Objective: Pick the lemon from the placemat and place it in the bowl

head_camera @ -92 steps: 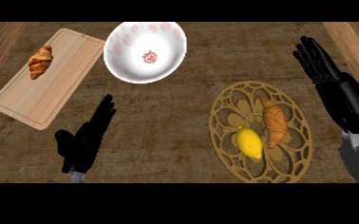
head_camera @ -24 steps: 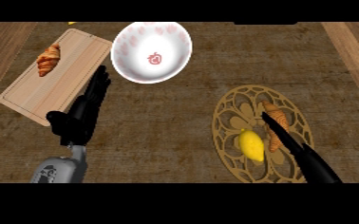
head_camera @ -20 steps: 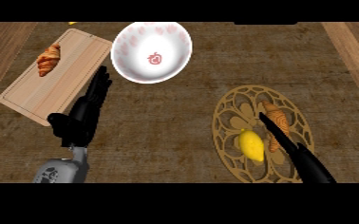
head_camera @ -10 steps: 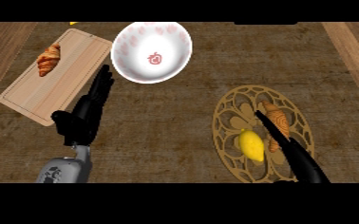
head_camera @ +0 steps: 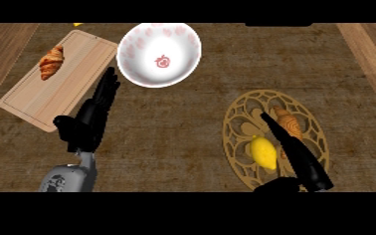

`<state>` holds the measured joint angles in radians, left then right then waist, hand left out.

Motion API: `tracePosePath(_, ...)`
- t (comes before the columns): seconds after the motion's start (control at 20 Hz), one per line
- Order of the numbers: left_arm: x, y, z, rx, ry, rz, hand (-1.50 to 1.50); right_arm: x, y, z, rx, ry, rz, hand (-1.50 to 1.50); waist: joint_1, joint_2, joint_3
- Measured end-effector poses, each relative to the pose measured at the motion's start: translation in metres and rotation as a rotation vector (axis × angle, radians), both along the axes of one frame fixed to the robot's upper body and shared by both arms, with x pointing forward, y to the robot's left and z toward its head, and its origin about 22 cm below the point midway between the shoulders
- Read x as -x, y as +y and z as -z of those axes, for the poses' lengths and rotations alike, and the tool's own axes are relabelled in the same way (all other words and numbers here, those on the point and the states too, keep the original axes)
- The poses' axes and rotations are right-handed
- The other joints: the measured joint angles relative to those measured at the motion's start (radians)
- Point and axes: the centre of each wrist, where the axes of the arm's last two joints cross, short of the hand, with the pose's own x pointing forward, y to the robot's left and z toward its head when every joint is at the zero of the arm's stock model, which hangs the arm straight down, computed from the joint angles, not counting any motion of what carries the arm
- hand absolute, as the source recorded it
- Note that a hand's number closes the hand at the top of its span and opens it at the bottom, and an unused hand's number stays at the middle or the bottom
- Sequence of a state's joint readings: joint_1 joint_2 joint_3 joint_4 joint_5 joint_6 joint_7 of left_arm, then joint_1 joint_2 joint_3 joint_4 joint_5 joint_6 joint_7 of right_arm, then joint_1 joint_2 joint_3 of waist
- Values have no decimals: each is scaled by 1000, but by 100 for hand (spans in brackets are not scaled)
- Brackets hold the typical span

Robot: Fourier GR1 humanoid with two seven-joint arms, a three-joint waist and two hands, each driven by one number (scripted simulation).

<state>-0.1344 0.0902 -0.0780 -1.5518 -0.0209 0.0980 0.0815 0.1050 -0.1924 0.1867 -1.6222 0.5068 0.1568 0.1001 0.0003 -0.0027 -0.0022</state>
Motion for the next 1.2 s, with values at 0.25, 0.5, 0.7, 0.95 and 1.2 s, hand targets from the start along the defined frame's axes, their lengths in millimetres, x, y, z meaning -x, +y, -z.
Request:
tracePosePath(0.25,0,1,0,-3,3,-3,0,-3,3,10,30,-1,-96,150,1,-1,-1)
tracePosePath(0.5,-3,3,-3,5,5,-3,0,-6,9,15,116,-60,-188,150,-2,-5,-6)
tracePosePath(0.7,-7,6,-3,-1,4,6,0,-8,40,18,75,-76,-246,150,0,-5,-8)
tracePosePath(0.95,-9,-10,-2,1,-2,60,0,-17,131,1,-41,-79,-449,150,57,10,0)
tracePosePath(1.2,-11,-15,-2,1,-7,83,0,-16,191,-17,-146,-114,-559,150,80,14,3)
